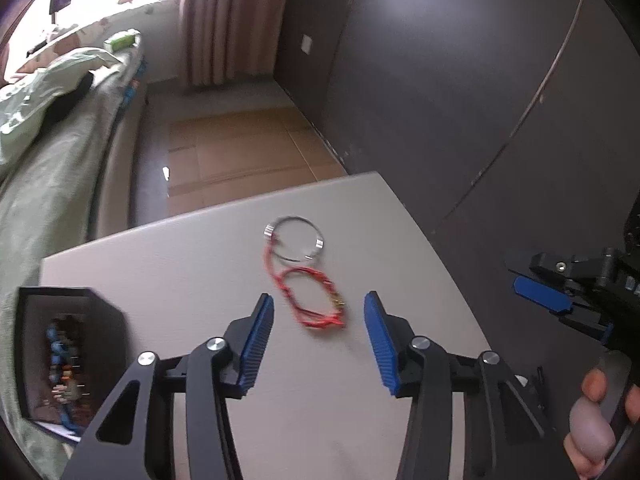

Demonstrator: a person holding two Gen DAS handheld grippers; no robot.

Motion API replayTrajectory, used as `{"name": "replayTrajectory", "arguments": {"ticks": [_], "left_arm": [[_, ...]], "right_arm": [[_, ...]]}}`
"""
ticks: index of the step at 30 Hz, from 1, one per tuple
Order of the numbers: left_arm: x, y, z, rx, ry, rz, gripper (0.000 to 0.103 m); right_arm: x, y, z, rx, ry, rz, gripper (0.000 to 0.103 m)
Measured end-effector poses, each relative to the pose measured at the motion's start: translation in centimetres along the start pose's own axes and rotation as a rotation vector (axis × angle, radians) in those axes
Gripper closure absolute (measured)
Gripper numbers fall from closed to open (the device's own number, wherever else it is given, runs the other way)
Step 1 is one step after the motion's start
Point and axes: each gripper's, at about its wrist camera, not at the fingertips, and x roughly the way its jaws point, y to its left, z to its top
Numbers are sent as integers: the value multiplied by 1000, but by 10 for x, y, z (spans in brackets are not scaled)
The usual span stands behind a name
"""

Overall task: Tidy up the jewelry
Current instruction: 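Grasp the red string bracelet with the left gripper and lift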

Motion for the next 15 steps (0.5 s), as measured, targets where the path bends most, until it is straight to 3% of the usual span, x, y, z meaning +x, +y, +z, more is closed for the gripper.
{"name": "replayTrajectory", "arguments": {"ticks": [12,15], "left_arm": [[73,-41,1,83,70,134,63],[90,-42,-3,87,108,151,70]], "right_arm": [[-11,-19,7,60,-15,21,33],[-14,-20,9,68,-19,28,33]]}}
